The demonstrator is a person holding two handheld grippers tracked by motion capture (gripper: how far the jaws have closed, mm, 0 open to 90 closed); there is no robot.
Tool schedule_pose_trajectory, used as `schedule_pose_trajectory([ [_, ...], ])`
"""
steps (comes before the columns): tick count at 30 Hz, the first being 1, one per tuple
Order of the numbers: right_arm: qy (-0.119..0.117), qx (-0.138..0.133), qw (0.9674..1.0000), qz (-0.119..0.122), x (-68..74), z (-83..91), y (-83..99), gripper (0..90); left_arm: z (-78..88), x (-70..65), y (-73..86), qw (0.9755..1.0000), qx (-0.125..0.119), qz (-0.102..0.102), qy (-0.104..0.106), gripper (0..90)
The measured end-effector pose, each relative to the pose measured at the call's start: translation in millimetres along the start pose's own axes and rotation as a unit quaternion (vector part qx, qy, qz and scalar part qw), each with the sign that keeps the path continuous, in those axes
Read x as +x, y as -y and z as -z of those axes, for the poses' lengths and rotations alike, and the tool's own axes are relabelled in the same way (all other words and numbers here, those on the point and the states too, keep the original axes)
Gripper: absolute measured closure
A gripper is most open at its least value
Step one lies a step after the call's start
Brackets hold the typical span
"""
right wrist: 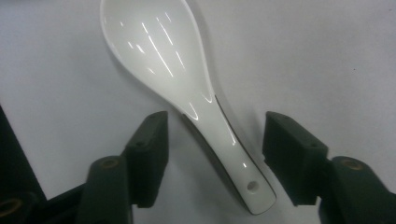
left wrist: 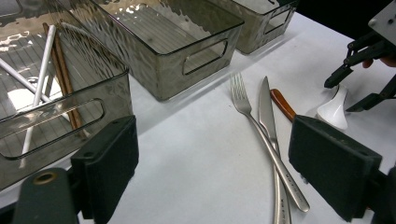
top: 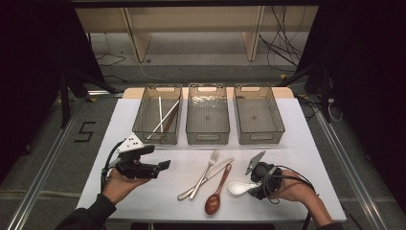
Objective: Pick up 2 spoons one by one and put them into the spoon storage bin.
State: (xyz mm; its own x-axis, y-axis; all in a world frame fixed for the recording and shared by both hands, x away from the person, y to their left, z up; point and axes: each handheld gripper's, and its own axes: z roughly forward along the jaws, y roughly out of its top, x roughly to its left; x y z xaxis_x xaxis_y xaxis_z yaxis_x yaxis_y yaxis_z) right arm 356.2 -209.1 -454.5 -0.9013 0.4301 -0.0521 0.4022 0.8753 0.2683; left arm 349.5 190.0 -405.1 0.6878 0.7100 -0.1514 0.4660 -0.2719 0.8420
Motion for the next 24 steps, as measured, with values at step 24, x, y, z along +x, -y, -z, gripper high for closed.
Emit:
schedule_pose_trajectory([
  [24,-0.020,0.037,0.9987,0.029,5.3,-1.6,-7.1,75.5,-0.3,0.2,0.0,1.0000,0.002,-0.003,-0.001,15.9],
])
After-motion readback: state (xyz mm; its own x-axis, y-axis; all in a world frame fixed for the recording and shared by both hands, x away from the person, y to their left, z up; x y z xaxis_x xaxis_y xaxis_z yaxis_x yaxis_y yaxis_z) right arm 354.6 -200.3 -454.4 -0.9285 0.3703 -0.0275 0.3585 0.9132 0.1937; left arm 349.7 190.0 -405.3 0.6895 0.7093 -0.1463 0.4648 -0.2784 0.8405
